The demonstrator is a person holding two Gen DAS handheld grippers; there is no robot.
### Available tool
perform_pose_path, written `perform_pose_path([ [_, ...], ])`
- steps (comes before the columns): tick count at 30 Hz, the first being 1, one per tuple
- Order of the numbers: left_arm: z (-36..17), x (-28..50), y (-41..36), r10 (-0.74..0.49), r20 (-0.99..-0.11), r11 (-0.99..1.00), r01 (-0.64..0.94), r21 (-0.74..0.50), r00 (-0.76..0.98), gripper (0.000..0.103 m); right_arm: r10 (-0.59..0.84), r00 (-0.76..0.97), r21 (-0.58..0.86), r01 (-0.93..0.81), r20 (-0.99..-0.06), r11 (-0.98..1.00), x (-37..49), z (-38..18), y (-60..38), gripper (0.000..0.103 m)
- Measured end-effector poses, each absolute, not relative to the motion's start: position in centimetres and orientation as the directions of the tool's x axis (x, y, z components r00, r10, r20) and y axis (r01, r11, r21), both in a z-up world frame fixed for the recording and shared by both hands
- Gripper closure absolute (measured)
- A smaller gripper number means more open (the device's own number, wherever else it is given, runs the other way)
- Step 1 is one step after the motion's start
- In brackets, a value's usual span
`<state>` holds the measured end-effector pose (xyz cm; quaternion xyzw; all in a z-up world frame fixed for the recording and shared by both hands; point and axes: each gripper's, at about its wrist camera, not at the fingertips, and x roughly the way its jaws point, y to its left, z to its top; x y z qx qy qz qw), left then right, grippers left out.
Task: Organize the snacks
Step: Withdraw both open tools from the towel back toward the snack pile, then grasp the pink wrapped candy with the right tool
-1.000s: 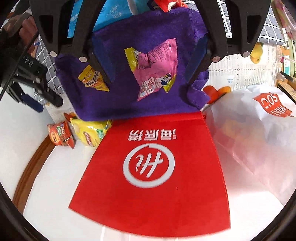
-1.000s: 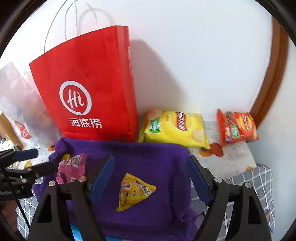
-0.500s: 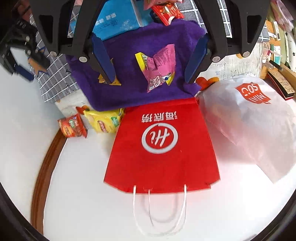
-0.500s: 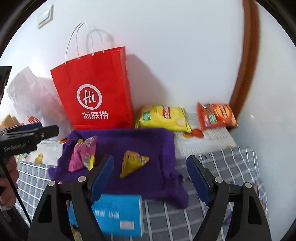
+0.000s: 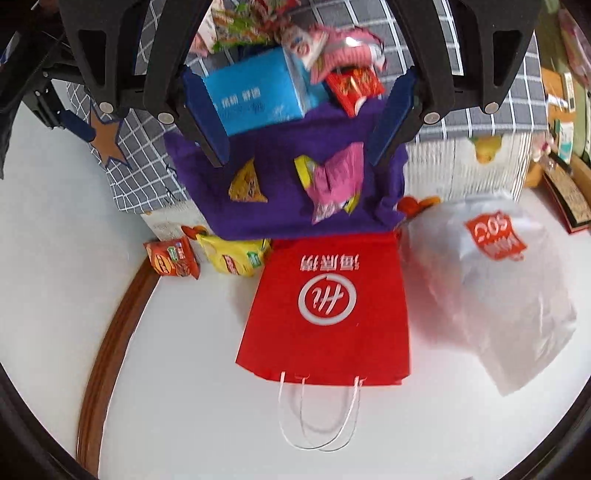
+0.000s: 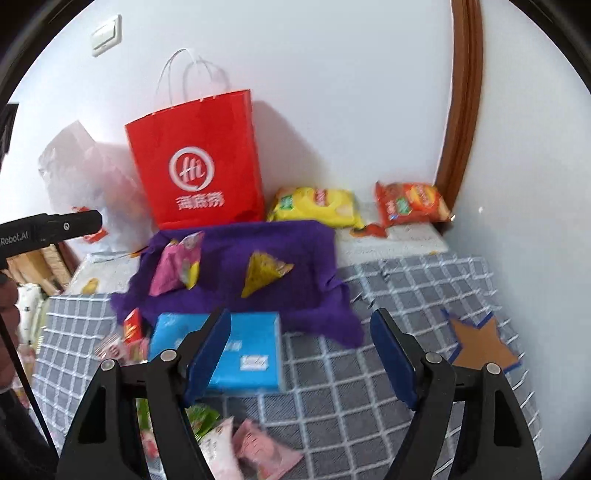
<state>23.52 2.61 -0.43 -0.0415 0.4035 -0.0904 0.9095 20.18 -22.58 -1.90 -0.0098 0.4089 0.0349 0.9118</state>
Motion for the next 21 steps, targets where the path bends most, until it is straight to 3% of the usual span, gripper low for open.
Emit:
perform_pose_path([
  [21, -5.8, 16.2, 6.2, -0.154, -0.788, 0.987, 0.061, -0.146, 0.597, 0.027, 0.139, 0.56, 0.032, -0.197, -0.817, 0.98, 14.7, -9.7, -19.3, 0.025],
])
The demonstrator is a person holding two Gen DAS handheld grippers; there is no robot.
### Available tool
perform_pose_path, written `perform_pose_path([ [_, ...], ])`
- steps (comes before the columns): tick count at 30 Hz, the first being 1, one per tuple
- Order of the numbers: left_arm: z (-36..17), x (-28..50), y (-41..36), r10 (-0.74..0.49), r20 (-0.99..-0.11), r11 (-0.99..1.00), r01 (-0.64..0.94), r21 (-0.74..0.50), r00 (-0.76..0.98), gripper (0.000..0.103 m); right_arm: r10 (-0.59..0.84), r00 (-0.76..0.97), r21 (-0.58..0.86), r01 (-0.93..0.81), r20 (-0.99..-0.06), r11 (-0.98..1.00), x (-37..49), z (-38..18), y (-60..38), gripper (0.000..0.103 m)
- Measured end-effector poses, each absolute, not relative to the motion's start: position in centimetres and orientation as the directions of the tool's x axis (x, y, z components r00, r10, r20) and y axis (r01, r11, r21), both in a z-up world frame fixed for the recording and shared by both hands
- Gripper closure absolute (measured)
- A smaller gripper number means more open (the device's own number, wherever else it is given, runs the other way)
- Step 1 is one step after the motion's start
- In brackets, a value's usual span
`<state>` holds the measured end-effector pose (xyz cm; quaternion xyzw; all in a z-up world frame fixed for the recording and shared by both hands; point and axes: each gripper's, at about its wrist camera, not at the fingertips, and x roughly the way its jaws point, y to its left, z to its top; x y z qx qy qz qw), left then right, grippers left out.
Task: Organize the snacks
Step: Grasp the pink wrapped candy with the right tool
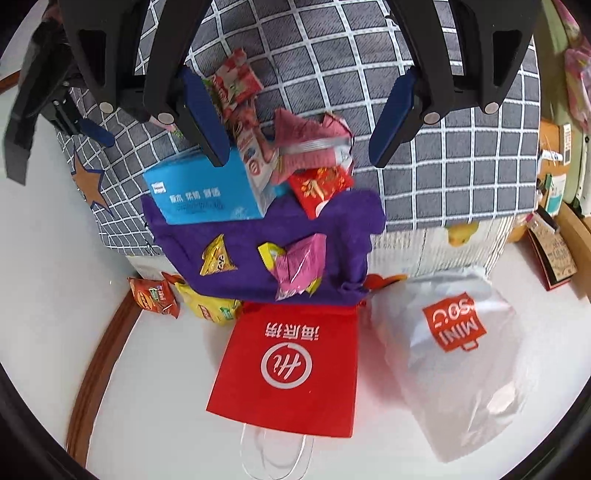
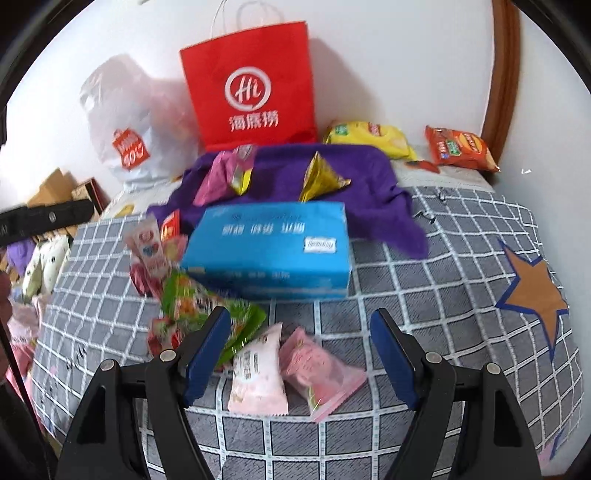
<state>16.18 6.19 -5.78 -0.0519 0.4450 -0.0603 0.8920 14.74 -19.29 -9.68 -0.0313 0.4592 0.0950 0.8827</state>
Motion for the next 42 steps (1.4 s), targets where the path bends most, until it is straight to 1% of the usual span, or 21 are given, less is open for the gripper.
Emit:
perform_pose_path([
  [3, -6.2, 15.9, 6.4, -0.155, -0.794, 0.987, 0.059, -0.149, 0.588, 0.027, 0.076, 0.556, -0.029, -0.176, -0.828, 0.984, 14.3, -11.3, -19.9, 0.029],
  [4, -6.3, 15.9, 6.4, -0.153, -0.796, 0.987, 0.058, -0.147, 0.585, 0.027, 0.068, 0.551, -0.03, -0.166, -0.832, 0.986, 14.3, -11.6, -20.4, 0.031],
  [6, -6.6, 15.7, 6.4, -0.151, -0.8, 0.988, 0.057, -0.145, 0.581, 0.027, 0.081, 0.533, -0.001, -0.152, -0.842, 0.988, 14.2, -12.5, -21.5, 0.04],
  [8, -6.8, 15.7, 6.3, -0.154, -0.803, 0.987, 0.058, -0.148, 0.576, 0.027, 0.091, 0.516, 0.012, -0.156, -0.852, 0.988, 14.1, -13.1, -22.0, 0.043],
  [10, -7.1, 15.6, 6.2, -0.158, -0.806, 0.987, 0.06, -0.151, 0.57, 0.027, 0.098, 0.498, -0.004, -0.201, -0.862, 0.98, 14.0, -13.8, -21.7, 0.043],
  [14, -7.7, 15.4, 5.9, -0.16, -0.814, 0.986, 0.059, -0.154, 0.558, 0.027, 0.069, 0.477, -0.082, -0.288, -0.876, 0.954, 13.4, -15.2, -20.0, 0.043],
  [16, -8.0, 15.4, 5.8, -0.162, -0.82, 0.986, 0.058, -0.155, 0.549, 0.027, 0.044, 0.471, -0.11, -0.295, -0.881, 0.949, 13.5, -15.9, -19.6, 0.043],
  [19, -8.3, 15.5, 5.8, -0.157, -0.825, 0.987, 0.055, -0.151, 0.543, 0.027, 0.074, 0.489, -0.077, -0.282, -0.869, 0.956, 13.8, -16.3, -19.8, 0.045],
  [20, -8.4, 15.4, 5.9, -0.156, -0.825, 0.987, 0.054, -0.151, 0.543, 0.027, 0.091, 0.484, -0.054, -0.278, -0.871, 0.959, 14.0, -16.3, -20.0, 0.06],
  [21, -8.4, 15.4, 6.0, -0.155, -0.826, 0.987, 0.052, -0.151, 0.543, 0.027, 0.111, 0.477, -0.025, -0.269, -0.872, 0.963, 14.2, -16.2, -20.3, 0.082],
  [22, -8.4, 15.3, 6.2, -0.154, -0.826, 0.987, 0.049, -0.152, 0.543, 0.027, 0.116, 0.474, -0.01, -0.254, -0.873, 0.967, 14.3, -16.0, -20.7, 0.09],
  [23, -8.5, 15.3, 6.3, -0.154, -0.826, 0.987, 0.047, -0.153, 0.543, 0.027, 0.116, 0.474, -0.002, -0.242, -0.873, 0.97, 14.4, -15.9, -21.2, 0.091],
  [28, -9.0, 15.3, 6.8, -0.152, -0.83, 0.987, 0.035, -0.158, 0.537, 0.027, 0.117, 0.494, 0.032, -0.178, -0.862, 0.984, 14.4, -15.4, -23.7, 0.091],
  [31, -9.3, 15.4, 6.7, -0.161, -0.833, 0.985, 0.037, -0.167, 0.529, 0.027, 0.118, 0.494, 0.035, -0.174, -0.861, 0.984, 14.5, -15.4, -24.3, 0.088],
  [32, -9.4, 15.5, 6.6, -0.162, -0.833, 0.985, 0.04, -0.166, 0.528, 0.027, 0.118, 0.496, 0.033, -0.177, -0.86, 0.984, 14.5, -15.3, -24.3, 0.08],
  [33, -9.5, 15.5, 6.5, -0.16, -0.835, 0.986, 0.043, -0.162, 0.527, 0.027, 0.119, 0.499, 0.029, -0.185, -0.858, 0.982, 14.6, -15.3, -24.1, 0.066],
  [35, -9.5, 15.5, 6.3, -0.154, -0.837, 0.987, 0.047, -0.152, 0.524, 0.027, 0.115, 0.522, 0.004, -0.209, -0.845, 0.978, 14.5, -14.9, -23.7, 0.053],
  [37, -9.6, 15.5, 6.3, -0.15, -0.839, 0.988, 0.048, -0.146, 0.523, 0.027, 0.089, 0.552, -0.043, -0.222, -0.829, 0.974, 14.4, -14.6, -23.2, 0.049],
  [39, -9.7, 15.5, 6.3, -0.148, -0.84, 0.988, 0.047, -0.145, 0.522, 0.027, 0.063, 0.571, -0.091, -0.237, -0.818, 0.967, 14.8, -14.5, -22.7, 0.037],
  [41, -9.7, 15.6, 6.3, -0.146, -0.841, 0.989, 0.046, -0.143, 0.521, 0.027, 0.05, 0.588, -0.12, -0.247, -0.808, 0.962, 15.4, -14.5, -22.4, 0.036],
  [42, -9.8, 15.7, 6.3, -0.144, -0.841, 0.989, 0.046, -0.142, 0.522, 0.027, 0.052, 0.586, -0.123, -0.254, -0.808, 0.959, 15.8, -14.7, -22.3, 0.032],
])
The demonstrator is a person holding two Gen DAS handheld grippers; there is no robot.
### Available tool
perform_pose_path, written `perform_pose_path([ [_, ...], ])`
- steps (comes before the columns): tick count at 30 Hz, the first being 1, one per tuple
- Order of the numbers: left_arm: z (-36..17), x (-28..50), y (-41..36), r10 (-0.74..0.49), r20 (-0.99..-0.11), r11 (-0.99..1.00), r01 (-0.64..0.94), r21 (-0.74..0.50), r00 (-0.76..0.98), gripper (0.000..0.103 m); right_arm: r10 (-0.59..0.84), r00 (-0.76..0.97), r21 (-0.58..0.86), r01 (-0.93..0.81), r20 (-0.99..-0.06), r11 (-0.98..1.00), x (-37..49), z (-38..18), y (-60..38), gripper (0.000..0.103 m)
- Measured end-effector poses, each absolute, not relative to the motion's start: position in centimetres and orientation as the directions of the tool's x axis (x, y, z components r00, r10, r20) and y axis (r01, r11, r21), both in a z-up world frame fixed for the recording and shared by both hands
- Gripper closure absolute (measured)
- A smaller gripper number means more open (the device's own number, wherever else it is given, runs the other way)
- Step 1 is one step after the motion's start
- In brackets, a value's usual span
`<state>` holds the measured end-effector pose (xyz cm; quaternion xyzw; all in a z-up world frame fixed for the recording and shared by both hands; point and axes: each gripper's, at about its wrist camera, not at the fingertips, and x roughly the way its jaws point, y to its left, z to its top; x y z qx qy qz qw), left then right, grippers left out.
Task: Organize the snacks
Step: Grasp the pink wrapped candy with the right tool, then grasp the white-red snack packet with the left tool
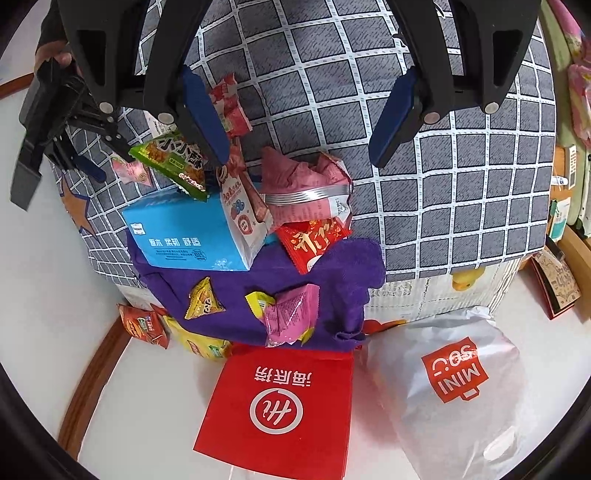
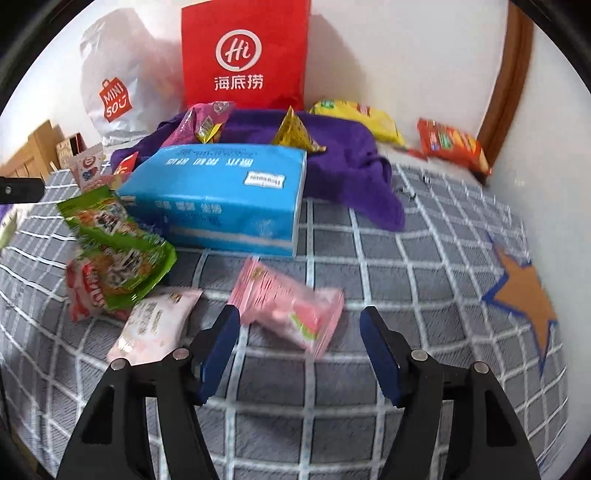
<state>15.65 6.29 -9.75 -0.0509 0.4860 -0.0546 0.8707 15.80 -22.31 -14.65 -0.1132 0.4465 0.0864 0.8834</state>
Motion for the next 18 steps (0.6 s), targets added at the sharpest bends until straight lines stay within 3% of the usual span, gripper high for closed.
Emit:
perform_pose_path([
  [2, -9.8, 15.7, 6.3, -0.146, -0.84, 0.988, 0.044, -0.145, 0.523, 0.027, 0.069, 0.547, -0.09, -0.258, -0.834, 0.962, 16.9, -15.4, -22.2, 0.028],
  [7, -10.4, 15.7, 7.0, -0.149, -0.842, 0.987, 0.029, -0.156, 0.519, 0.027, 0.104, 0.509, -0.047, -0.275, -0.854, 0.96, 17.8, -17.1, -21.5, 0.029],
  [9, -10.9, 15.7, 7.3, -0.148, -0.845, 0.987, 0.024, -0.158, 0.514, 0.027, 0.127, 0.518, -0.019, -0.267, -0.846, 0.964, 17.8, -17.1, -21.7, 0.045],
  [12, -11.3, 15.6, 7.5, -0.15, -0.848, 0.986, 0.02, -0.163, 0.507, 0.027, 0.152, 0.535, 0.007, -0.264, -0.831, 0.965, 17.8, -16.9, -21.8, 0.053],
  [18, -12.0, 15.8, 7.8, -0.159, -0.85, 0.984, 0.015, -0.175, 0.501, 0.027, 0.189, 0.553, 0.039, -0.271, -0.812, 0.962, 18.0, -16.2, -21.9, 0.048],
])
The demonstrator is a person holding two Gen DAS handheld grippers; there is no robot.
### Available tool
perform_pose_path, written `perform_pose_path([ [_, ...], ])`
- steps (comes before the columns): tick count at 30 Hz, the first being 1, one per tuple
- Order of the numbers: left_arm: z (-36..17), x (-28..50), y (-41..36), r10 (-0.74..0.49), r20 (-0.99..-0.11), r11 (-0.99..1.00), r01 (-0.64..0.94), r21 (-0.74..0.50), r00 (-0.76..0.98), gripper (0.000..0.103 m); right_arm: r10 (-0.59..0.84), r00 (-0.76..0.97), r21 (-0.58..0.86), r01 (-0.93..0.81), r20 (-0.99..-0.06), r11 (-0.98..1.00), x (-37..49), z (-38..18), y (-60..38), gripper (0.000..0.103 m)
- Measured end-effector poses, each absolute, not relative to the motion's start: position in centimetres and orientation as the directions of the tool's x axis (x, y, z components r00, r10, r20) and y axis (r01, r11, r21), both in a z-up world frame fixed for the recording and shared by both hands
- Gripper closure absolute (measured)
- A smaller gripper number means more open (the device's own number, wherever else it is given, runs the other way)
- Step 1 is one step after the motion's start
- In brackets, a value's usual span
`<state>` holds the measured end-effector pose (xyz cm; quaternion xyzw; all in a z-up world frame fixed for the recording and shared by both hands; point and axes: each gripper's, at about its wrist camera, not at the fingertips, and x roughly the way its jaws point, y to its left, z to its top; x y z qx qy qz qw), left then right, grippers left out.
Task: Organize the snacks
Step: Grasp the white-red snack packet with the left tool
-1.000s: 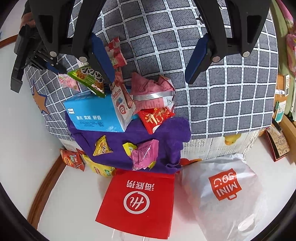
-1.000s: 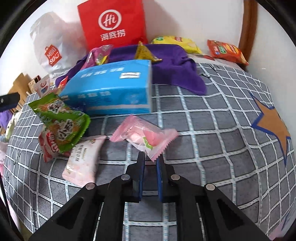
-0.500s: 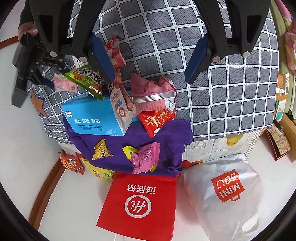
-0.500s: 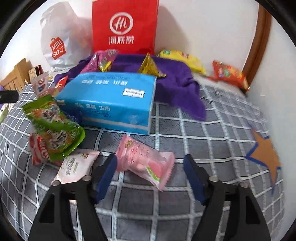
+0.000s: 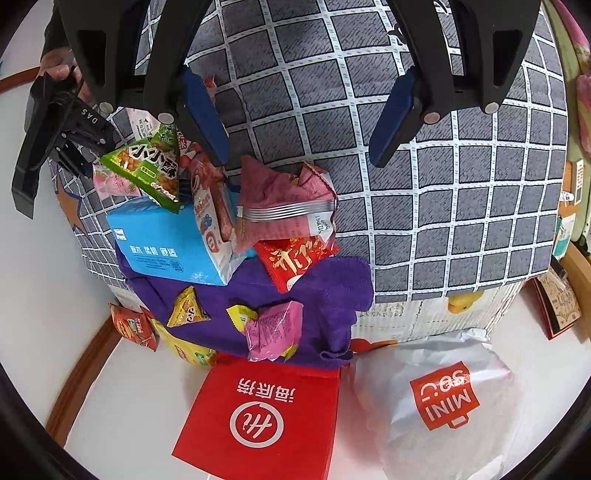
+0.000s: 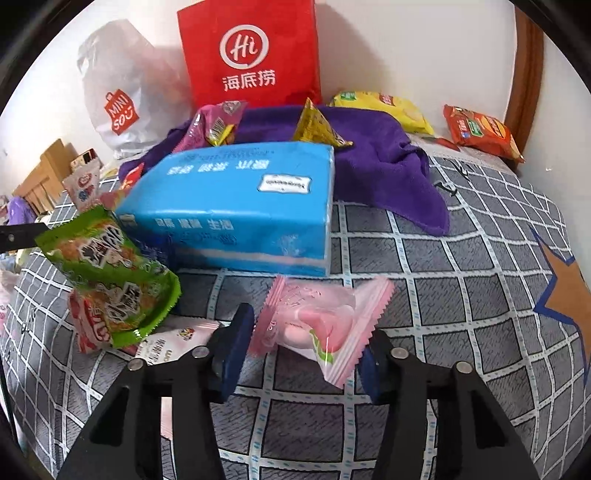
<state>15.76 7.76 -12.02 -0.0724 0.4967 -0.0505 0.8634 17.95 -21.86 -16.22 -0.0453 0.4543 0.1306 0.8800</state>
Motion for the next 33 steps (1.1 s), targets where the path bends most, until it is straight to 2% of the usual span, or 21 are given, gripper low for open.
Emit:
perform_pose_path([
  [4, -12.2, 16.3, 7.4, -0.17, -0.847, 0.982, 0.019, -0.186, 0.503, 0.027, 0.21, 0.548, 0.079, -0.252, -0.81, 0.964, 18.7, -16.2, -22.3, 0.048],
  [6, -12.1, 16.6, 6.8, -0.185, -0.842, 0.981, 0.045, -0.189, 0.506, 0.027, 0.22, 0.55, 0.096, -0.244, -0.806, 0.965, 18.9, -16.1, -22.5, 0.066],
  [12, -12.4, 17.3, 4.5, -0.26, -0.832, 0.966, 0.123, -0.229, 0.489, 0.029, 0.234, 0.543, 0.106, -0.257, -0.807, 0.961, 18.9, -16.2, -22.7, 0.069],
  [16, -13.2, 18.0, 2.7, -0.276, -0.842, 0.961, 0.161, -0.226, 0.464, 0.044, 0.235, 0.555, 0.106, -0.255, -0.798, 0.961, 18.3, -15.3, -23.5, 0.069],
  [22, -14.3, 19.3, 1.7, -0.297, -0.852, 0.955, 0.15, -0.257, 0.431, 0.056, 0.214, 0.58, 0.093, -0.231, -0.786, 0.968, 17.6, -13.7, -25.1, 0.069],
  [23, -14.5, 19.3, 1.7, -0.306, -0.852, 0.952, 0.148, -0.268, 0.426, 0.066, 0.212, 0.584, 0.096, -0.223, -0.784, 0.97, 17.5, -13.4, -25.4, 0.069],
  [25, -14.7, 19.6, 1.4, -0.323, -0.853, 0.946, 0.154, -0.284, 0.41, 0.079, 0.206, 0.587, 0.1, -0.208, -0.783, 0.973, 17.4, -13.1, -25.9, 0.069],
  [28, -14.4, 19.4, 1.2, -0.318, -0.849, 0.948, 0.151, -0.28, 0.421, 0.083, 0.194, 0.601, 0.093, -0.195, -0.775, 0.976, 17.2, -12.6, -26.3, 0.07],
  [33, -12.9, 18.6, 2.1, -0.313, -0.835, 0.95, 0.136, -0.282, 0.453, 0.083, 0.18, 0.614, 0.088, -0.177, -0.768, 0.98, 16.9, -11.8, -26.5, 0.07],
])
